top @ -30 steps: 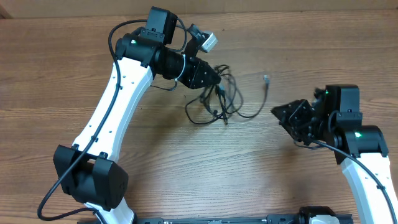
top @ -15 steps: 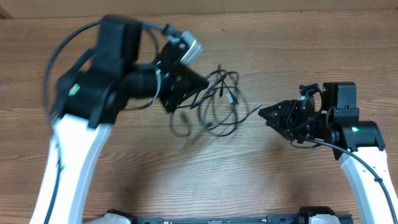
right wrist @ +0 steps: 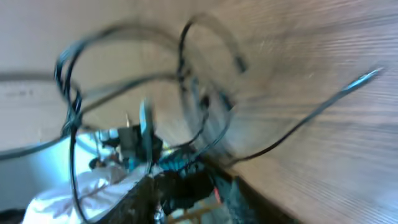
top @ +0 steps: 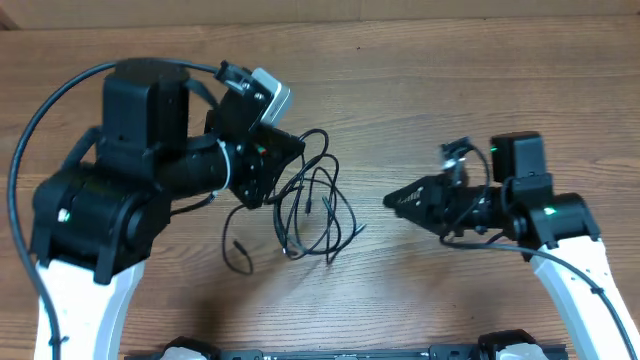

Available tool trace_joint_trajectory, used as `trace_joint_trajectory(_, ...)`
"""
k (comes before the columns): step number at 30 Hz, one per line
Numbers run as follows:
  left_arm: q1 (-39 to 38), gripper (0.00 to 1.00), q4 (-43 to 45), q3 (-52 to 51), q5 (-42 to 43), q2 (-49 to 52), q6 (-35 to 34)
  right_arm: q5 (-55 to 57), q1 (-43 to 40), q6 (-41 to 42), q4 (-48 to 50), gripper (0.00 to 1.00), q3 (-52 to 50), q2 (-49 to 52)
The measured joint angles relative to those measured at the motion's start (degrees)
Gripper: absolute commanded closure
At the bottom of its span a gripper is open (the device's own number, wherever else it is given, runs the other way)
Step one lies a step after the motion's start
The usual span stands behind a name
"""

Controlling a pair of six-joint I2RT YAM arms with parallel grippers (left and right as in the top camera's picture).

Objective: Untangle cables

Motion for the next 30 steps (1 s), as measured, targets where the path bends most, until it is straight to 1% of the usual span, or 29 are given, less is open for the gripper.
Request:
trace_joint_trajectory(5,0.0,0.96,0.0,0.0,-0.6,2.6,-1.6,3.2,4.6,2.3,3.1,0.67,0.0,0.0)
trace_joint_trajectory(9,0.0,0.96,0.0,0.0,-0.5,4.1,-2.7,4.9,7.6,4.3,10.1,0.53,0.0,0.0)
trace_joint_trajectory(11,0.0,0.96,0.0,0.0,0.0,4.4,-3.1,6.4,9.4,5.3,14.5,0.51,0.0,0.0)
trace_joint_trajectory(17,0.0,0.96,0.1,0.0,1.7,4.4,-3.3,14.5,12.7,13.0,23.0,0.51,0.0,1.3)
trace_joint_trajectory(23,0.0,0.96,1.9,0.0,2.9,4.4,-3.5,18.3,16.1,17.7,27.5,0.51,0.0,4.8)
trace_joint_trajectory(26,0.0,0.96,2.7,0.0,3.1,4.4,-3.5,18.9,18.1,19.0,29.7,0.51,0.0,6.4)
trace_joint_trajectory(30,0.0,0.96,3.1,0.0,3.2,4.4,-3.5,20.0,21.0,17.8,33.8,0.5,0.0,7.5)
